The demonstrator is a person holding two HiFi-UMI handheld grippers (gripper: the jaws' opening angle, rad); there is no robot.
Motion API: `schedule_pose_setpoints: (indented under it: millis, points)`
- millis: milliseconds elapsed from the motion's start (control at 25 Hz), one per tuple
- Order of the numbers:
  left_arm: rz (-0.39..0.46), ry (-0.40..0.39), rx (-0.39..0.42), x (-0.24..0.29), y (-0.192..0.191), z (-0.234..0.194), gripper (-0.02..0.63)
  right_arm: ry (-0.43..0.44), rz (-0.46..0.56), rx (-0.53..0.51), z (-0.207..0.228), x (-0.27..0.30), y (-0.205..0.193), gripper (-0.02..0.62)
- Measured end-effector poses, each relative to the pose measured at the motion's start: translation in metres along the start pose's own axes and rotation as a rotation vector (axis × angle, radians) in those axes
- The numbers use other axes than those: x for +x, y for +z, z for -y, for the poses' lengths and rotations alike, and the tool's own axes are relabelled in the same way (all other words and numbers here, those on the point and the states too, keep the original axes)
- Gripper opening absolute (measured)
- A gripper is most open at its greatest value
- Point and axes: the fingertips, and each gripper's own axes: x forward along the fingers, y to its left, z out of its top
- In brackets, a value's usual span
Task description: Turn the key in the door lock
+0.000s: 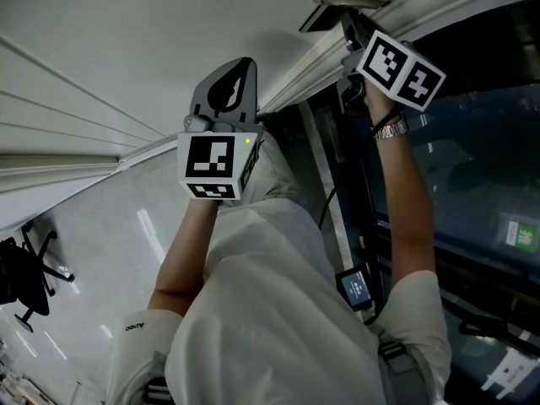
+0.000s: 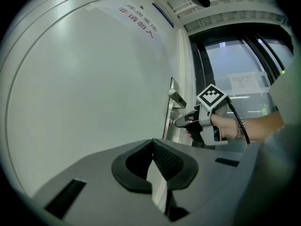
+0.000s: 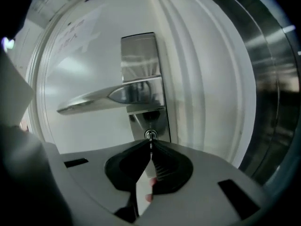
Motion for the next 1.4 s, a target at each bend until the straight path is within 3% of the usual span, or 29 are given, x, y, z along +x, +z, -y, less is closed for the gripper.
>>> schedule_pose_setpoints:
  millis: [240, 480, 680, 760, 840, 960, 1200, 1400]
  points:
    - [-0.004, -0.003, 0.006, -0.001, -0.002, 0.003, 0.01, 0.212, -0.011, 0.579, 0.001, 0.001, -0.001, 0.011]
    - [-0.008, 0.002, 0.008, -0.001, -0.002, 0.002, 0.01, 0.302, -0.007, 0.809, 0.004, 0.003, -0.001, 0.011]
    - [-0.01, -0.003, 0.012, -0.001, -0.003, 0.003, 0.009, 0.409, -0.002, 1.167, 0.004, 0.004, -0.003, 0.012]
    - [-0.007, -0.005, 0.014, 0.0, -0.001, 0.003, 0.009, 0.414, 0.001, 1.18, 0.004, 0.006, -0.004, 0.014]
    - [-0.002, -0.007, 0.016, -0.001, 0.001, 0.005, 0.009, 0.385, 0.006, 1.085, 0.006, 0.004, -0.004, 0.041]
    - [-0.001, -0.004, 0.016, -0.002, 0.001, 0.005, 0.009, 0.32, 0.031, 0.821, 0.006, -0.005, -0.003, 0.089]
    - [-0.008, -0.008, 0.008, 0.001, -0.003, 0.004, 0.009, 0.096, 0.095, 0.082, 0.007, -0.015, 0.011, 0.153]
    - [-0.001, -0.01, 0.009, 0.003, -0.002, 0.005, 0.009, -0.086, 0.109, -0.55, -0.009, -0.02, 0.01, 0.158]
